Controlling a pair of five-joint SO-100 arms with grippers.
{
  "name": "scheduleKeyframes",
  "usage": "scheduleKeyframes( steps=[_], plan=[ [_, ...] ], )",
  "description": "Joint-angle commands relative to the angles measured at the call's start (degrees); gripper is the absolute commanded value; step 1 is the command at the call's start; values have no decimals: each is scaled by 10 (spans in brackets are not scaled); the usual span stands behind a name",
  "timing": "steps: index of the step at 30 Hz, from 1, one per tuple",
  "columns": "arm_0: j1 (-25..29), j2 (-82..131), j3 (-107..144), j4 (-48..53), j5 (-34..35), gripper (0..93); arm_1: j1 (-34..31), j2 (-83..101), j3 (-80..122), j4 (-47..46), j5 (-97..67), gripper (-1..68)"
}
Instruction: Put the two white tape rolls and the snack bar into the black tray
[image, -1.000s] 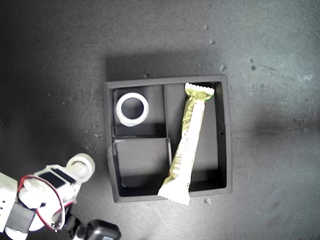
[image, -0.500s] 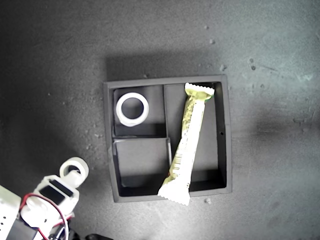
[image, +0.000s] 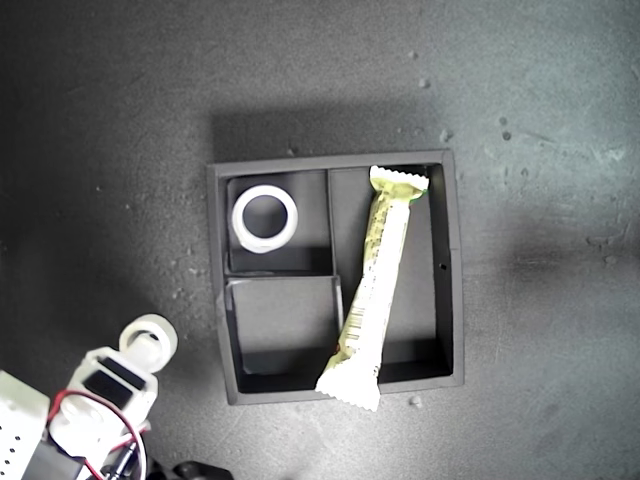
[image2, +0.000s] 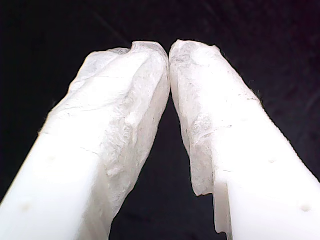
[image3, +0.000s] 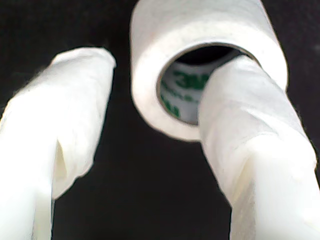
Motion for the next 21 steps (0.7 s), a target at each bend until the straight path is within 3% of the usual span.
scheduleKeyframes(
  steps=[1,15,21],
  plan=[
    [9,1,3,-9,-11,137,-2,9,-4,-10,-25,-2],
    [11,-12,73,-92,-30,132,-4,9,0,-16,-25,-2],
    [-11,-69,72,-100,-43,69,17,9,25,-21,-7,-2]
  ],
)
